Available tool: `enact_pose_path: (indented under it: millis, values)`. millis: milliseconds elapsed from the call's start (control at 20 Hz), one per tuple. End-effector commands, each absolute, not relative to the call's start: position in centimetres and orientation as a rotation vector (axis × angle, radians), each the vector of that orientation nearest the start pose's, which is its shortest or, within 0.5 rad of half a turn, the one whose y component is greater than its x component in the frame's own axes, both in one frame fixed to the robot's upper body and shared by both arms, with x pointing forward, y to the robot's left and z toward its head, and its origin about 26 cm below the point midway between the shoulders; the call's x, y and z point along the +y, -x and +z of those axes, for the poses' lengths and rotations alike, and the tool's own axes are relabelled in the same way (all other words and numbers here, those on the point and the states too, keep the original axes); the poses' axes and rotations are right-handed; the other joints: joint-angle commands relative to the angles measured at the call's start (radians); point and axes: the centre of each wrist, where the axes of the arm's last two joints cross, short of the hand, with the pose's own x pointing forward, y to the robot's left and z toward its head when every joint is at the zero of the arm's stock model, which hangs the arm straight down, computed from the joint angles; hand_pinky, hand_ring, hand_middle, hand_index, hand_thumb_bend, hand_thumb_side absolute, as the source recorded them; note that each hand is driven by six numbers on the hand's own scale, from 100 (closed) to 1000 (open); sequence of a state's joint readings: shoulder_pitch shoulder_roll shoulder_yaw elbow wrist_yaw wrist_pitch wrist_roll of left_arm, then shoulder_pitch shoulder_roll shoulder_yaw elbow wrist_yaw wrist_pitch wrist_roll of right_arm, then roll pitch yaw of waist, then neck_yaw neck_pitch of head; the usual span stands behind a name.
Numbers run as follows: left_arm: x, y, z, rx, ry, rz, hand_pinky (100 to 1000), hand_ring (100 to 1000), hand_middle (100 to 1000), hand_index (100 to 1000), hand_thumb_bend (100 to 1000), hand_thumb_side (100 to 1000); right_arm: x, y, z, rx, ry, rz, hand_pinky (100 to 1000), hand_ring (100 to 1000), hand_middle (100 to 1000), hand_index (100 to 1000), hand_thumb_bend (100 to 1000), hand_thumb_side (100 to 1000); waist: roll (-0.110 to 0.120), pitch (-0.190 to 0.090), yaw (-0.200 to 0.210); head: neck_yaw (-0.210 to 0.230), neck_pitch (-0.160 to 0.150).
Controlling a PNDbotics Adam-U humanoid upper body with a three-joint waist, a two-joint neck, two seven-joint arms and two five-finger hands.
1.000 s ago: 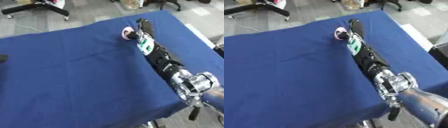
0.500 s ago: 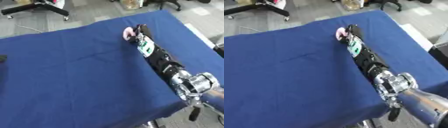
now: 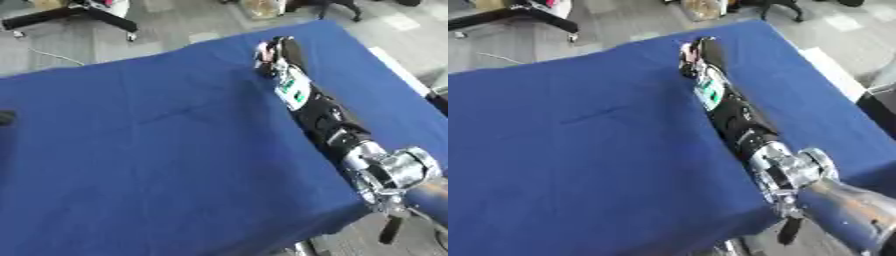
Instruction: Pick up the objects with one hand, pass them to the other hand, and then place them into the box on the other side of the table.
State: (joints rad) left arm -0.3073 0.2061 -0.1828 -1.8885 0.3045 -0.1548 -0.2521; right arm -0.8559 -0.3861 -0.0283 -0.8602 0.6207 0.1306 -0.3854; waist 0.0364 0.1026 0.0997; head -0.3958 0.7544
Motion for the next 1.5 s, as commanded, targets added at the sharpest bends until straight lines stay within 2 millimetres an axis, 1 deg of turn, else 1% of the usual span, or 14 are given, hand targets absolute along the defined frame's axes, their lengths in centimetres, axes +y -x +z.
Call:
enact_pose_path:
  millis: [50, 100, 150, 200, 300, 350, 550, 600, 700, 800, 950, 1100, 1300, 1500]
  values:
    - [20.2, -31.2, 16.0, -2.229, 0.535, -0.498, 769, 606, 650, 809, 176, 780, -28.7, -46.5, 18.8, -1.807, 1.135, 0.41, 467, 200, 172, 317, 100, 100, -0.002, -0.018, -0.002, 0.017, 0.0]
    - [20.2, -31.3, 15.9, -2.228, 0.532, -0.496, 769, 606, 650, 809, 176, 780, -28.3, -46.3, 19.2, -1.824, 1.124, 0.417, 467, 200, 172, 317, 100, 100, -0.002, -0.019, -0.003, 0.019, 0.0]
    - [20.2, -31.3, 15.9, -2.227, 0.531, -0.496, 773, 607, 651, 809, 173, 791, -28.1, -46.1, 19.5, -1.833, 1.117, 0.422, 483, 226, 185, 323, 100, 100, -0.002, -0.019, -0.003, 0.021, 0.001]
    - [20.0, -31.4, 15.6, -2.21, 0.532, -0.496, 774, 607, 651, 809, 173, 793, -27.1, -46.0, 20.1, -1.864, 1.102, 0.443, 485, 230, 187, 324, 100, 100, 0.0, -0.022, 0.006, 0.032, 0.007]
    - [19.9, -31.6, 15.1, -2.184, 0.524, -0.492, 774, 607, 652, 808, 171, 805, -23.9, -45.9, 21.4, -1.964, 1.054, 0.512, 491, 245, 194, 327, 100, 100, 0.002, -0.021, 0.011, 0.05, 0.009]
    - [19.8, -31.7, 14.9, -2.173, 0.516, -0.488, 775, 608, 652, 809, 171, 813, -22.2, -45.6, 21.3, -2.014, 1.029, 0.543, 493, 250, 196, 327, 100, 100, 0.004, -0.02, 0.009, 0.06, 0.01]
    - [19.7, -32.1, 14.0, -2.134, 0.489, -0.479, 776, 609, 655, 809, 169, 837, -16.2, -43.5, 19.7, -2.192, 0.892, 0.624, 500, 264, 204, 331, 100, 100, 0.006, -0.018, -0.003, 0.102, 0.015]
    - [19.7, -32.2, 13.8, -2.125, 0.483, -0.477, 777, 609, 656, 809, 158, 825, -14.9, -42.8, 19.2, -2.231, 0.85, 0.636, 500, 266, 205, 332, 100, 100, 0.006, -0.017, -0.006, 0.116, 0.015]
    - [19.6, -32.4, 13.3, -2.104, 0.475, -0.476, 778, 610, 659, 809, 171, 852, -12.7, -41.2, 18.1, -2.304, 0.757, 0.659, 503, 268, 207, 333, 100, 100, 0.006, -0.015, -0.013, 0.147, 0.016]
    - [19.5, -32.5, 12.8, -2.086, 0.472, -0.48, 780, 611, 663, 810, 171, 859, -11.1, -39.7, 17.3, -2.362, 0.667, 0.693, 501, 265, 206, 333, 100, 100, 0.006, -0.013, -0.018, 0.178, 0.016]
    - [19.2, -32.7, 12.3, -2.064, 0.476, -0.498, 782, 613, 668, 811, 172, 867, -9.7, -37.8, 16.9, -2.423, 0.522, 0.729, 498, 261, 204, 332, 100, 100, 0.005, -0.01, -0.024, 0.217, 0.016]
    - [18.8, -32.9, 12.0, -2.046, 0.485, -0.525, 784, 615, 672, 812, 171, 864, -9.1, -35.9, 17.2, -2.49, 0.366, 0.757, 496, 261, 204, 333, 100, 100, 0.004, -0.006, -0.028, 0.254, 0.016]
    - [18.2, -33.0, 11.7, -2.032, 0.489, -0.589, 787, 622, 681, 814, 155, 853, -9.3, -33.9, 18.3, -2.565, 0.205, 0.768, 496, 262, 205, 334, 100, 100, 0.0, -0.003, -0.033, 0.284, 0.016]
    - [17.9, -33.1, 11.3, -2.016, 0.47, -0.678, 793, 633, 693, 819, 131, 847, -9.5, -32.1, 19.9, -2.578, 0.111, 0.766, 495, 262, 205, 335, 100, 100, -0.005, 0.0, -0.038, 0.298, 0.016]
